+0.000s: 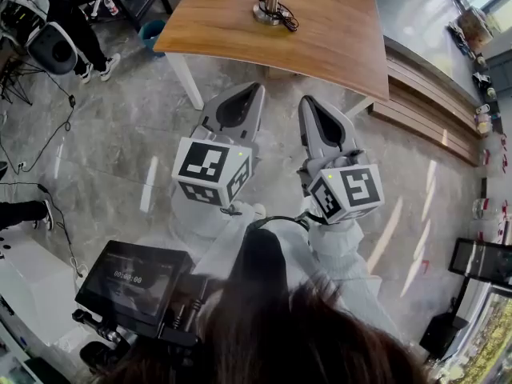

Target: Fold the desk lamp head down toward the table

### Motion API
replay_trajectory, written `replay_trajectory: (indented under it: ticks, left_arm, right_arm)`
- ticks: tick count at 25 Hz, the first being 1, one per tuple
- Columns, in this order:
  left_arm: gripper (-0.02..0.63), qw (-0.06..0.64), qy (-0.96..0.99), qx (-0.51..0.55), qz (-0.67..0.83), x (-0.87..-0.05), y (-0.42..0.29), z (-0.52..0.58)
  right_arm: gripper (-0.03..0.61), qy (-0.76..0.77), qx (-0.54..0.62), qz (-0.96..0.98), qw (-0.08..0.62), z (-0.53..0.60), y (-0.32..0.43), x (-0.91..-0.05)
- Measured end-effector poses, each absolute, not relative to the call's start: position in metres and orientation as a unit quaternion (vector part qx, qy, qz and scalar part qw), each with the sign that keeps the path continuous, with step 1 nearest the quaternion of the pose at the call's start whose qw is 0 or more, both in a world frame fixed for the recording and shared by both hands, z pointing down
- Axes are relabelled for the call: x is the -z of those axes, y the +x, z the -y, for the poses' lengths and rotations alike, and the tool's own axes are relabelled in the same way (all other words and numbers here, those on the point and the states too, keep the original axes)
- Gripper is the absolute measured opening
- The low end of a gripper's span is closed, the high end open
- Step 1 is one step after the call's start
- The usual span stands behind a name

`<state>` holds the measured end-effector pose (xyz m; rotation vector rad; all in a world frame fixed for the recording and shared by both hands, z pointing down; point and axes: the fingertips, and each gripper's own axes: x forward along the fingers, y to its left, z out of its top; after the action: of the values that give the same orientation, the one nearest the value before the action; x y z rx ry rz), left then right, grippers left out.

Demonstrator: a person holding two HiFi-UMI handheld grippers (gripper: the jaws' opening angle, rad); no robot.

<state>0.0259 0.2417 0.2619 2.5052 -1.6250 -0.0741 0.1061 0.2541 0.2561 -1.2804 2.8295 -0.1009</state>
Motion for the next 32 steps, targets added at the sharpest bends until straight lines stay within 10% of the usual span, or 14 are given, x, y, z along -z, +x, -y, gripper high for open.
replay_trajectory:
  ticks: [32]
  left_arm:
    - [0.000,0.090,0.832,0.021,0.547,-0.284,-0.045,-0.017]
  right_arm:
    - [0.002,-0.471,0.047,-0.881,0.008,-0.021,0.091,-0.284]
